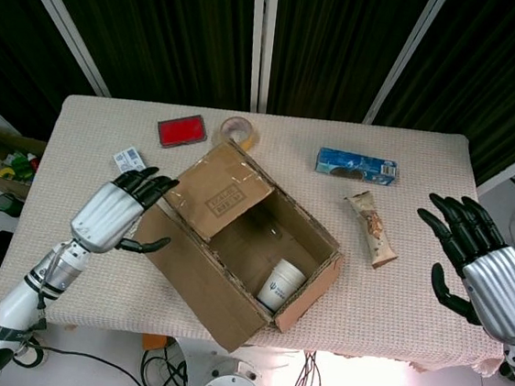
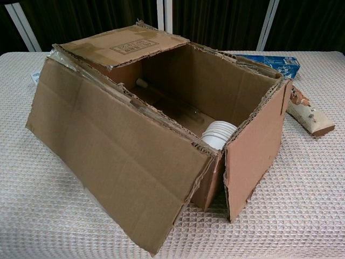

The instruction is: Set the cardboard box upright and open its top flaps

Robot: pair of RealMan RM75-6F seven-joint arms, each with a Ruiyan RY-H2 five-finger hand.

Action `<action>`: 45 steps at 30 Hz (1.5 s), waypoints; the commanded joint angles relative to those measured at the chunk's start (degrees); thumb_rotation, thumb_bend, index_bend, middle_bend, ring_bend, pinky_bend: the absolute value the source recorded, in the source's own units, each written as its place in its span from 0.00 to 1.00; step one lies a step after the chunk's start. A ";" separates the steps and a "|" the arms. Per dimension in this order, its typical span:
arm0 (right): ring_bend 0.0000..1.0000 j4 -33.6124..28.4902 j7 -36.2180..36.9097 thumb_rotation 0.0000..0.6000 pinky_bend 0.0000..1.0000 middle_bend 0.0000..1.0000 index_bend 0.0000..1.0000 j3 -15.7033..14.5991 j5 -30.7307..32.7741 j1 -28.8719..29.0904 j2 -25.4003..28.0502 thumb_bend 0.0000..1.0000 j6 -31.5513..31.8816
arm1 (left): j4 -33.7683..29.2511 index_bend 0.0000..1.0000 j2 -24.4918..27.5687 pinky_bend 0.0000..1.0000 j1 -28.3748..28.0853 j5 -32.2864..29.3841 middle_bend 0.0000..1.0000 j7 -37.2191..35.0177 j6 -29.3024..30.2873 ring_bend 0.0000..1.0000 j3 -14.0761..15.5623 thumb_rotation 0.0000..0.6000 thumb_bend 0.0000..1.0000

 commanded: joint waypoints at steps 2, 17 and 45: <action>0.00 0.47 -0.81 0.96 0.00 0.00 0.00 1.67 2.08 0.70 -1.83 0.64 -1.83 | -7.64 0.08 -6.62 0.26 -8.26 -10.47 0.15 19.75 -8.65 0.10 -3.90 0.00 0.18; 0.00 2.46 0.95 0.96 0.00 0.00 0.00 3.97 3.85 0.04 -2.87 0.64 -2.76 | -2.92 0.00 -24.60 0.18 -33.17 -52.44 0.00 57.01 -0.90 0.01 -13.77 0.00 0.18; 0.00 7.38 4.87 0.96 0.00 0.00 0.00 4.92 3.92 -0.47 -6.36 0.63 -5.17 | 8.20 0.00 -30.31 0.17 -42.36 -60.82 0.00 66.02 11.91 0.00 -3.59 0.78 0.19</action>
